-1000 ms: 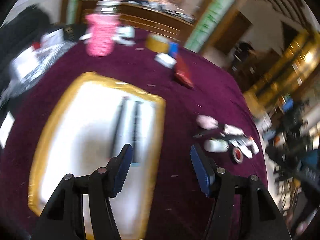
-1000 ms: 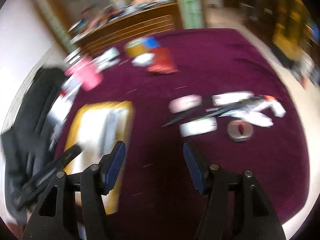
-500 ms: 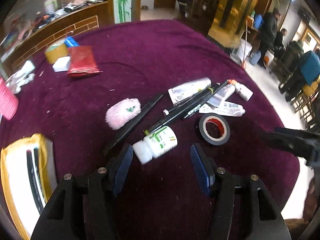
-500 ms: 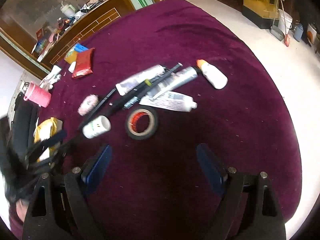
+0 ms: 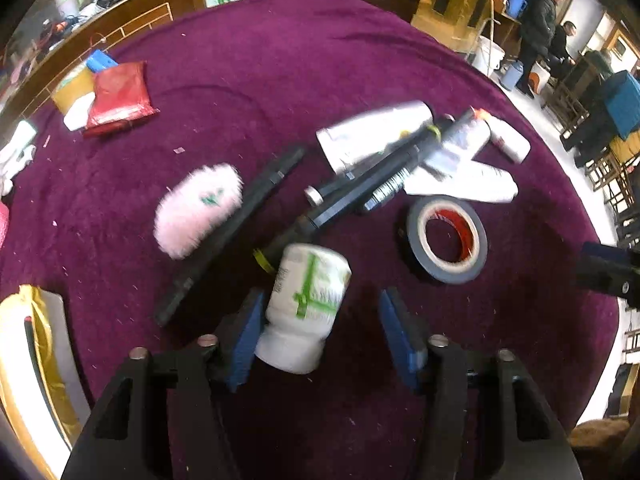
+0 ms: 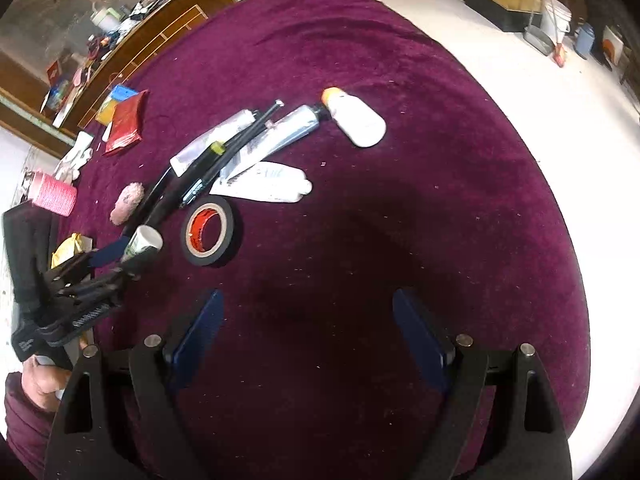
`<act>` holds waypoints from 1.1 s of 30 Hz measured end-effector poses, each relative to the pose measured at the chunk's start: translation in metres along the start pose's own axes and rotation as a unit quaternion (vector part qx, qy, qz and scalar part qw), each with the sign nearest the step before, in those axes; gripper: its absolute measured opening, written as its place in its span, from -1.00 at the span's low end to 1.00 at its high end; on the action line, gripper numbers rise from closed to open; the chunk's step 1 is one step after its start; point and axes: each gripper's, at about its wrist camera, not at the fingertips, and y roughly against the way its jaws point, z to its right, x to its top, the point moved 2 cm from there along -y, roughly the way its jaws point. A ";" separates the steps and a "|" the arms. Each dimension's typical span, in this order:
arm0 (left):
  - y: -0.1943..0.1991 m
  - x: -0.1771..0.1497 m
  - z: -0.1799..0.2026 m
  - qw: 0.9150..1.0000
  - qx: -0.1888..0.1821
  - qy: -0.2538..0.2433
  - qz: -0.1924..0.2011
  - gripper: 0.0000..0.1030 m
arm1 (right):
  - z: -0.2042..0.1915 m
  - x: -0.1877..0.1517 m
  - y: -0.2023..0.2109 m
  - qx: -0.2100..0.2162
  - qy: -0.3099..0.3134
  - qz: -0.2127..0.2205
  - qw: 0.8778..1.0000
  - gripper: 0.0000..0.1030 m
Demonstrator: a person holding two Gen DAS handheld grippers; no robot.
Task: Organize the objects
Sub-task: 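Grasp the white pill bottle with the left gripper, then lift the pill bottle with left gripper while right grasps the black tape roll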
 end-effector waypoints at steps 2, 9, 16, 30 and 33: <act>-0.001 -0.007 0.004 1.000 -0.010 0.001 -0.012 -0.40 | -0.006 0.000 -0.002 0.005 0.011 -0.003 1.000 0.68; 0.012 -0.005 -0.001 0.999 -0.015 0.041 0.020 -0.32 | -0.019 -0.003 -0.009 0.015 0.029 -0.013 0.999 0.68; -0.002 0.007 0.007 0.999 0.000 0.038 0.019 -0.26 | -0.022 -0.008 -0.007 0.009 0.037 -0.013 0.999 0.68; 0.042 -0.028 -0.013 0.989 -0.005 0.134 0.063 -0.46 | -0.071 -0.011 -0.007 0.027 0.146 0.005 0.989 0.68; 0.056 -0.040 -0.021 0.985 -0.008 0.158 0.068 -0.46 | -0.093 -0.005 -0.015 0.023 0.198 0.017 0.980 0.68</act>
